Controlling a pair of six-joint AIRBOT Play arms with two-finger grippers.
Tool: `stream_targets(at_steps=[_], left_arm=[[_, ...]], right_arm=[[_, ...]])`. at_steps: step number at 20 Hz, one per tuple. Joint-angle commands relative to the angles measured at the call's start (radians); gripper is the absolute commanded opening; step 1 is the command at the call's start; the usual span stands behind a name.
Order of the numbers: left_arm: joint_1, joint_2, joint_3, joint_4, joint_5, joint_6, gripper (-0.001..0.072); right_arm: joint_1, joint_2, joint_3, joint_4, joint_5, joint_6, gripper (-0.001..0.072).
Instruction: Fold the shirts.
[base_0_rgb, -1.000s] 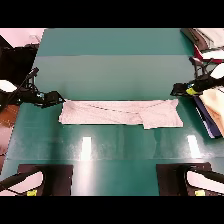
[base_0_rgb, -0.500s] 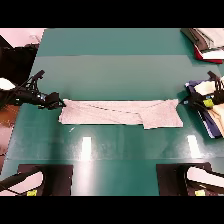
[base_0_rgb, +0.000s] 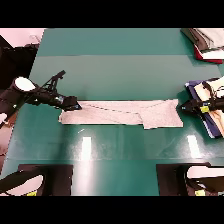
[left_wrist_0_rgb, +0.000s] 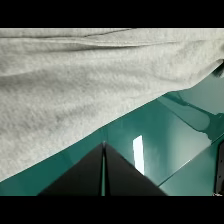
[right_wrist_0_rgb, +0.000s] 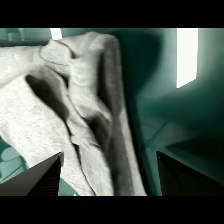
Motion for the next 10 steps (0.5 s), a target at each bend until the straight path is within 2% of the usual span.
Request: stream_targets(at_steps=[1,2,5,7,8,10], left_arm=[[-0.052,-0.001,0.001,-0.003,0.030,-0.022,0.0022],[-0.052,-0.001,0.001,-0.001,0.034,-0.037,0.0022],[-0.052,-0.001,0.001,-0.002,0.049,-0.037,0.0022],[-0.052,-0.002,0.001,-0.002,0.048,-0.036,0.0022],[-0.052,-0.002,0.001,-0.002,0.049,-0.036,0.0022],[-0.052,-0.003,0.001,-0.002,0.050,-0.037,0.0022]], right_arm=[[0.036,-0.068,0.022,0.003,0.022,-0.041,0.0623],[0.048,-0.074,0.008,0.023,0.020,-0.047,0.0584],[0.080,-0.077,-0.052,0.137,0.016,-0.101,0.0572],[0.100,-0.077,-0.082,0.154,0.015,-0.106,0.0569],[0.112,-0.077,-0.089,0.153,0.017,-0.109,0.0498],[0.122,-0.071,-0.088,0.154,0.016,-0.109,0.0272]])
